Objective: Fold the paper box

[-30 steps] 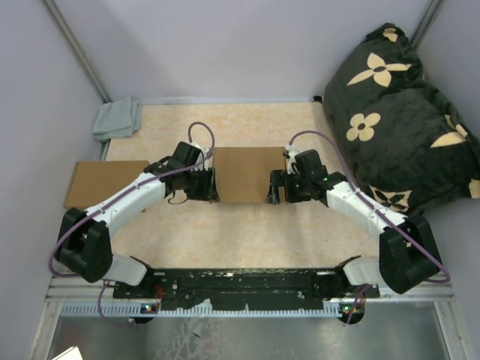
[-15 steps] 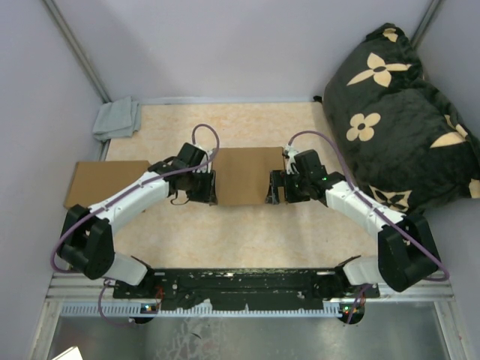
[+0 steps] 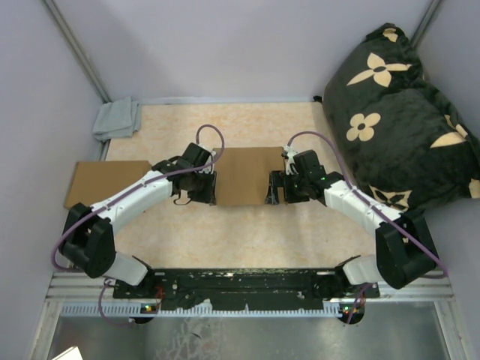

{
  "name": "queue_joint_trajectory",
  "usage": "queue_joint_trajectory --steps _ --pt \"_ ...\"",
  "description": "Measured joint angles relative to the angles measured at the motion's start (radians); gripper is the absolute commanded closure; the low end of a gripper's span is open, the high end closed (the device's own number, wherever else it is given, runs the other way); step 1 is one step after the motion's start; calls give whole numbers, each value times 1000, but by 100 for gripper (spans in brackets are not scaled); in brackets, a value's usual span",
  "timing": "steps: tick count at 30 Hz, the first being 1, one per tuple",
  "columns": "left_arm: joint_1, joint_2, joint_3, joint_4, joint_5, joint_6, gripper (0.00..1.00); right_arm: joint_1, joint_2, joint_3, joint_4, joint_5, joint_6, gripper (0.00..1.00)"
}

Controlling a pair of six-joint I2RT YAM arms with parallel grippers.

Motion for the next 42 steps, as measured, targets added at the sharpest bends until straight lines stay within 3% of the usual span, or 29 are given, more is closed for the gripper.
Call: queue_joint_trajectory --steps 16,25,42 --pt "-22 29 18 -26 -34 0 68 0 17 -6 11 -10 1 11" --pt "-25 30 18 -20 -37 -2 62 0 31 -6 19 -16 1 11" --pt "-18 36 -89 117 -13 -42 67 0 32 -16 29 -10 0 16"
